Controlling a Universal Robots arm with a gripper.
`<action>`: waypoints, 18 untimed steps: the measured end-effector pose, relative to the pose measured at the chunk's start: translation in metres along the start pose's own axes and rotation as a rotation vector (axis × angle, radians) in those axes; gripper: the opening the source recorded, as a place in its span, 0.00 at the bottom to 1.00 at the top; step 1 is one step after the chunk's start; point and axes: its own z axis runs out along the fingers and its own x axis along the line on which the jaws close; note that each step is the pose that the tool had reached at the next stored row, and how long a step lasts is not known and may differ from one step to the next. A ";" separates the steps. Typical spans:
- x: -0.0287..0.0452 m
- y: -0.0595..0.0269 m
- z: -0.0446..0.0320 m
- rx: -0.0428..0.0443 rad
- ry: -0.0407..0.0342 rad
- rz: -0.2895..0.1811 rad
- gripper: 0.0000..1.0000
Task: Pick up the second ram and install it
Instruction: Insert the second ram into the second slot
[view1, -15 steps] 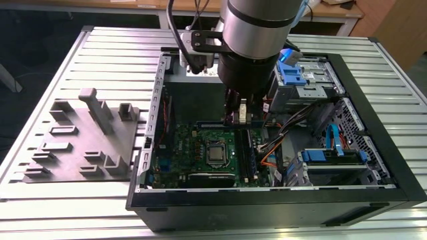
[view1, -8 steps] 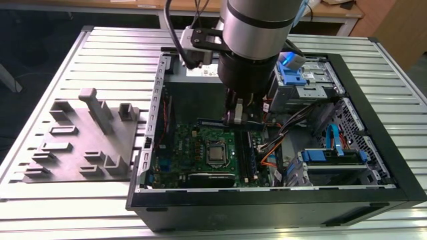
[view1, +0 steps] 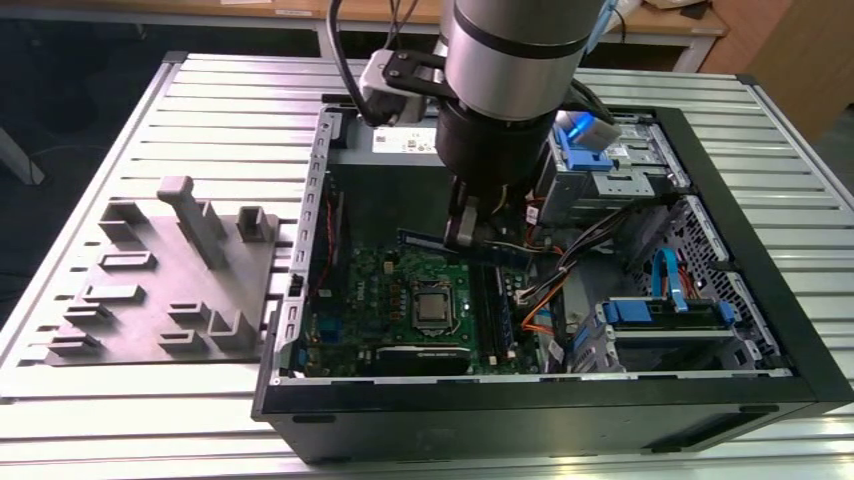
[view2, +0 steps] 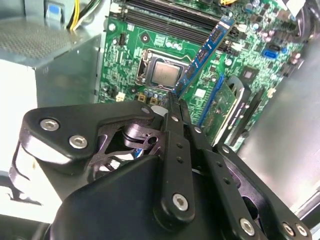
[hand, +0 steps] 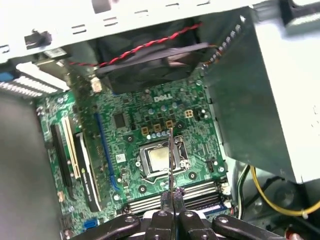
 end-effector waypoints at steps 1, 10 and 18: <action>0.0000 0.0000 0.0001 0.0007 -0.0009 0.018 0.09; 0.0000 0.0000 0.0008 0.0070 -0.0088 0.181 0.09; 0.0000 -0.0001 0.0014 0.0126 -0.0158 0.326 0.09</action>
